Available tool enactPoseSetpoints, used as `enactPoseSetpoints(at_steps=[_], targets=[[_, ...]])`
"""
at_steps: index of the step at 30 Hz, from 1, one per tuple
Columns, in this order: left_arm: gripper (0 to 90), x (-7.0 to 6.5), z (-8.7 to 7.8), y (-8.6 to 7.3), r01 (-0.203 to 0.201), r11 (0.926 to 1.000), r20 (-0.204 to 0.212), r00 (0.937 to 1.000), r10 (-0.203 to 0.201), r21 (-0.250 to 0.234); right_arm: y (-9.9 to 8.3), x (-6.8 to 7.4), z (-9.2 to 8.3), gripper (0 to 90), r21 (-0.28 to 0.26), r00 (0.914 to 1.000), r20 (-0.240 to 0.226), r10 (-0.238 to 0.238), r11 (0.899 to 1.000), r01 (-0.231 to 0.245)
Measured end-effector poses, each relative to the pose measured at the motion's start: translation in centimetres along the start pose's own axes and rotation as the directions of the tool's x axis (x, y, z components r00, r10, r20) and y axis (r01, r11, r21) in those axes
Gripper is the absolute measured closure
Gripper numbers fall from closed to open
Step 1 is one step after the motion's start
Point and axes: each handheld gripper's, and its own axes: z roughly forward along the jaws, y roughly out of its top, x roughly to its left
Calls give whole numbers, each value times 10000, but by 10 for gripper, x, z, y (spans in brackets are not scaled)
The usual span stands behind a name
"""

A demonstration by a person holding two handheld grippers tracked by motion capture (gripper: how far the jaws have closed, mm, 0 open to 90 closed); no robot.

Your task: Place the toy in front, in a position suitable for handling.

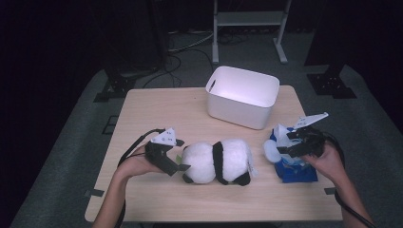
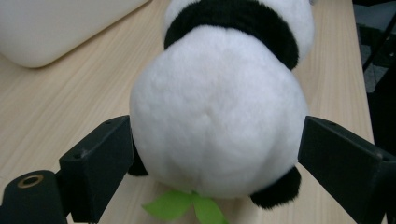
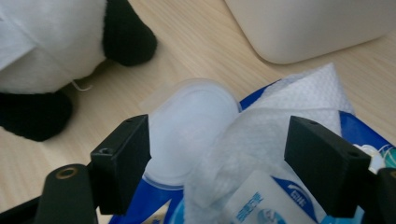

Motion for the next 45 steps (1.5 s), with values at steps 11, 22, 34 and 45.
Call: enactPoseSetpoints(at_steps=[11,22,34,45], targets=[[87,1,-5,-21,388,9992,-198,9990,-391,-137,-3,-11,22,368,402,9988,494,-9,9992,-11],[88,0,-3,-28,499,9985,-134,9986,-502,-207,-6,-5,26,754,867,9857,1528,-711,9945,583],[87,0,-4,-34,561,9984,-165,9983,-562,-57,-2,-3,0,853,334,9949,981,-249,9992,217],[88,0,-3,-34,539,9985,-121,9985,-539,3,11,-2,-38,856,-664,9993,352,112,9978,-89]])
